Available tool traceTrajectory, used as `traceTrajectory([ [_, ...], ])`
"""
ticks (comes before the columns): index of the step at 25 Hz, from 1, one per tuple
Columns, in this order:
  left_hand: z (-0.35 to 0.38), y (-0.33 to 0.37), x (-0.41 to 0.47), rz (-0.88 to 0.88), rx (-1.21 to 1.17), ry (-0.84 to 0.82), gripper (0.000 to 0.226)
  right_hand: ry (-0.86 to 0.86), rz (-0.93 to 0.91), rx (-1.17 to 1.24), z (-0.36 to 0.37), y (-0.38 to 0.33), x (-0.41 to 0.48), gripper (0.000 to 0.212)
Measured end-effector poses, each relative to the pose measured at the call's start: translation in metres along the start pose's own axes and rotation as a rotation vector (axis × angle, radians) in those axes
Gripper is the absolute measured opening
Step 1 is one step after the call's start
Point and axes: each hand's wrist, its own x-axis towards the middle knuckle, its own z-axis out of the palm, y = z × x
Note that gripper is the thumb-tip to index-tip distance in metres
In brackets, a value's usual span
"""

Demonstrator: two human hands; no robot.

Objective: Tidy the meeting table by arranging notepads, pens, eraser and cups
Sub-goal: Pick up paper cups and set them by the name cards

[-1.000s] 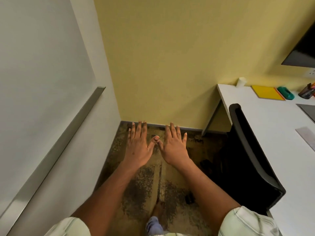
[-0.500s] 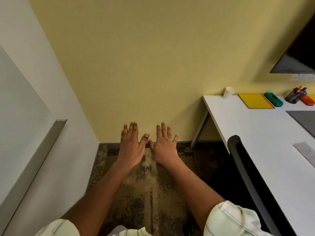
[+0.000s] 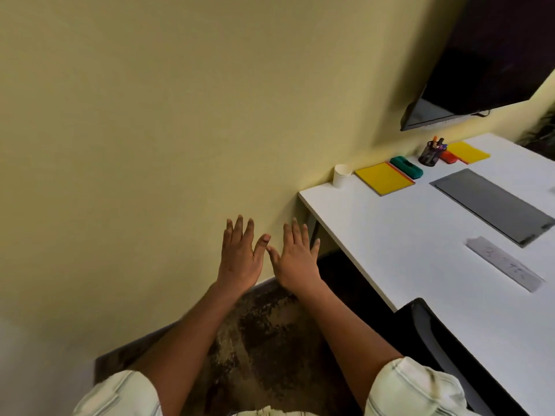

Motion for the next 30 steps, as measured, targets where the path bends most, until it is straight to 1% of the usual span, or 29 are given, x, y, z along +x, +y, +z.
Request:
traceTrajectory([
  [4, 0.004, 0.006, 0.091, 0.170, -0.093, -0.044, 0.084, 0.057, 0.158, 0.004, -0.010, 0.002, 0.072, 0.073],
  [7, 0.017, 0.013, 0.131, 0.141, -0.238, -0.131, 0.083, 0.061, 0.222, 0.022, -0.011, 0.010, 0.099, 0.074],
  [9, 0.036, 0.022, 0.161, 0.126, -0.307, -0.215, 0.074, 0.066, 0.280, 0.047, -0.012, 0.027, 0.125, 0.073],
  [11, 0.058, 0.032, 0.192, 0.122, -0.330, -0.244, 0.061, 0.077, 0.341, 0.089, -0.013, 0.050, 0.154, 0.072],
  [13, 0.079, 0.043, 0.219, 0.125, -0.334, -0.248, 0.052, 0.083, 0.374, 0.108, -0.014, 0.074, 0.182, 0.072],
  [15, 0.096, 0.056, 0.243, 0.125, -0.321, -0.261, 0.050, 0.106, 0.383, 0.131, -0.018, 0.095, 0.209, 0.072],
  [18, 0.122, 0.082, 0.279, 0.132, -0.297, -0.272, 0.053, 0.141, 0.410, 0.154, -0.024, 0.133, 0.250, 0.074],
  [23, 0.158, 0.115, 0.317, 0.092, -0.341, -0.301, 0.047, 0.134, 0.458, 0.223, -0.029, 0.177, 0.277, 0.076],
  [26, 0.184, 0.129, 0.339, 0.014, -0.375, -0.326, 0.043, 0.132, 0.508, 0.335, -0.034, 0.210, 0.292, 0.076],
  [28, 0.201, 0.135, 0.353, -0.044, -0.355, -0.376, 0.040, 0.114, 0.523, 0.400, -0.035, 0.226, 0.302, 0.078],
  [30, 0.217, 0.138, 0.367, -0.116, -0.362, -0.435, 0.042, 0.092, 0.516, 0.432, -0.036, 0.240, 0.313, 0.080],
])
